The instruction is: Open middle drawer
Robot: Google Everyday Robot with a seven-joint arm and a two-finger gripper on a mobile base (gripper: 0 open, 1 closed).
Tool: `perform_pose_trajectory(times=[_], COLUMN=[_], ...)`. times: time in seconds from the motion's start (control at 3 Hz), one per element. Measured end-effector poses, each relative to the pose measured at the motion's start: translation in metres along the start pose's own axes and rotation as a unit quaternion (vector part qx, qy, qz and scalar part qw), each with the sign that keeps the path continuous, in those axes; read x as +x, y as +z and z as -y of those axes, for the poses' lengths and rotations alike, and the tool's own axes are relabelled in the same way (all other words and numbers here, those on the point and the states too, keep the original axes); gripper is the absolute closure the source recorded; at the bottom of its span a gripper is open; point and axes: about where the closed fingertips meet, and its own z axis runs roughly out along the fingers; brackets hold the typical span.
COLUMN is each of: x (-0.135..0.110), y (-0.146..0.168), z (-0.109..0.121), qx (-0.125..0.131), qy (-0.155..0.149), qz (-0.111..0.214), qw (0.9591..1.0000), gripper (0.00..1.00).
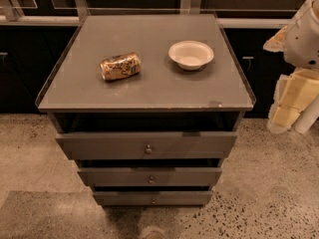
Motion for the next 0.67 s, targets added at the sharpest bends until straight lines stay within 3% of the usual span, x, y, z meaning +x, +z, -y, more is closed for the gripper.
perform_pose_trajectory(times=[0.67], x=[0.003], y=[0.0034], z=[-0.0068], qx=[0.007], qy=[0.002], qz=[0.012], qw=[0.9999], gripper=[0.0])
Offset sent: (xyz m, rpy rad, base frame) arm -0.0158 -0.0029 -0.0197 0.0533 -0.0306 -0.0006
